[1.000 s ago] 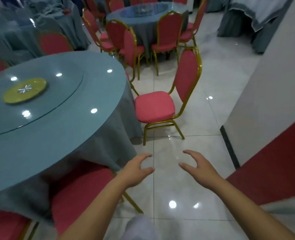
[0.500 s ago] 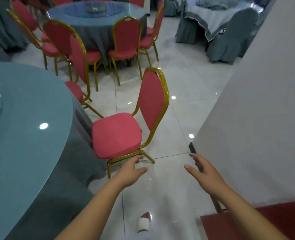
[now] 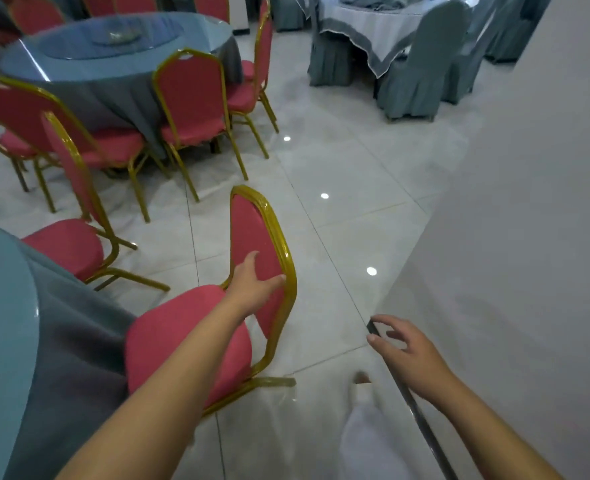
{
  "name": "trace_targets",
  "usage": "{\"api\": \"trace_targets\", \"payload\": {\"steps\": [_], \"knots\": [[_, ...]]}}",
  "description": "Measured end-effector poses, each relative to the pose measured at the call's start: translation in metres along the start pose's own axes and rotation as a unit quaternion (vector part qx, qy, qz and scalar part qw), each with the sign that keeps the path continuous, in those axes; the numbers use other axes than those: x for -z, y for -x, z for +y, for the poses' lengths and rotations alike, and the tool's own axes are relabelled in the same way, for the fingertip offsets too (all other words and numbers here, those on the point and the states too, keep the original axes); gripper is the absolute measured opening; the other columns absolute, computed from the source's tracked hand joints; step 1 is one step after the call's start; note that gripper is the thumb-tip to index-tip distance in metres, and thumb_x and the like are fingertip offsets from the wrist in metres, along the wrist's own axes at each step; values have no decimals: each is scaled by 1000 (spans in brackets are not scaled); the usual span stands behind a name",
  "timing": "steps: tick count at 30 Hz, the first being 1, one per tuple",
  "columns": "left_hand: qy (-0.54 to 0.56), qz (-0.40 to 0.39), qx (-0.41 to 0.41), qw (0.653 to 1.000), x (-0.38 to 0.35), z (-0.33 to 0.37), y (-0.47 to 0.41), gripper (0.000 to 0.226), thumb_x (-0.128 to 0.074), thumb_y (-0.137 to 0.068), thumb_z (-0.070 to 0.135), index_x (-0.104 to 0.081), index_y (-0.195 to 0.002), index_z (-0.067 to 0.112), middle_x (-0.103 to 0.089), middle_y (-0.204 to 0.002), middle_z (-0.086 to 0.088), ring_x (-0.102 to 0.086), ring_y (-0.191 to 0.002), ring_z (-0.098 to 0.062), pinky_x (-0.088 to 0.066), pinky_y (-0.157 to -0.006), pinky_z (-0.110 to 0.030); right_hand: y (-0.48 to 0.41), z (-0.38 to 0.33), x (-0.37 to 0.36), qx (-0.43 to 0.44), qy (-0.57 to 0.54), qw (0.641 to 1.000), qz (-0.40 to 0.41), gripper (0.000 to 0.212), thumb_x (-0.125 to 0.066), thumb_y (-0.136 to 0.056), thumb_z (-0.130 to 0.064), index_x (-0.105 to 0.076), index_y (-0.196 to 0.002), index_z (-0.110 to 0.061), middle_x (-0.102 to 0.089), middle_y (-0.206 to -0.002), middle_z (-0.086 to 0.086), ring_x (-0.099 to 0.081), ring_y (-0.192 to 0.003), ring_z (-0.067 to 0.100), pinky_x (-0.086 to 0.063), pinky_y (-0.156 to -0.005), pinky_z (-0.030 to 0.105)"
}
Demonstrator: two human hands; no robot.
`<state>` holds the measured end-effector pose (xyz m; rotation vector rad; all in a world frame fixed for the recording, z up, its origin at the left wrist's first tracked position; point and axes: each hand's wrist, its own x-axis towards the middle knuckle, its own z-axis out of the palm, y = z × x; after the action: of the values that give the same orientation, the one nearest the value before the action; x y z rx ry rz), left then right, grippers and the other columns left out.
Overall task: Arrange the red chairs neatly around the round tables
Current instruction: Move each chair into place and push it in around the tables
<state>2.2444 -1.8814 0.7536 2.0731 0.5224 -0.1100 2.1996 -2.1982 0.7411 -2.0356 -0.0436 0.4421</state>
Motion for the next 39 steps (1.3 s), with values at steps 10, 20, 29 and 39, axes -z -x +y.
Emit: {"api": "trace_targets", "payload": {"steps": [10,20,29,39], "knots": [[208,13,110,972,-15,39,-122,72,-78,-80,46,-37,-139,51,-57,-128,17,-67,-97,-6,-60,-63,-31,-246,-64,44,42,35,990,-133,40,-65,-90,-50,-55,-128,-46,-48,-133,-20,-49,-116,-1,-48,-96,31],[241,30,166,956,-15,16,-135,87,-91,-57,57,-41,-125,74,-58,-122,37,-57,-112,9,-54,-76,-11,-411,-171,-35,140,127,921,-340,53,-64,-90,-50,-41,-137,-56,-42,-141,-20,-48,-124,7,-42,-97,28],[257,41,179,949,-1,12,-145,100,-93,-60,46,-38,-143,57,-53,-140,22,-50,-122,8,-49,-97,-18,-499,-256,-121,311,387,712,-496,80,-72,-84,-45,-23,-146,-59,-16,-164,-7,-24,-146,22,-33,-111,39],[264,77,223,935,-10,22,-137,92,-89,-65,49,-37,-139,64,-38,-137,46,-36,-122,25,-33,-91,4,-516,-275,-198,446,551,436,-554,54,-74,-78,-55,-55,-129,-50,-47,-141,-6,-27,-137,39,-26,-114,52]]}}
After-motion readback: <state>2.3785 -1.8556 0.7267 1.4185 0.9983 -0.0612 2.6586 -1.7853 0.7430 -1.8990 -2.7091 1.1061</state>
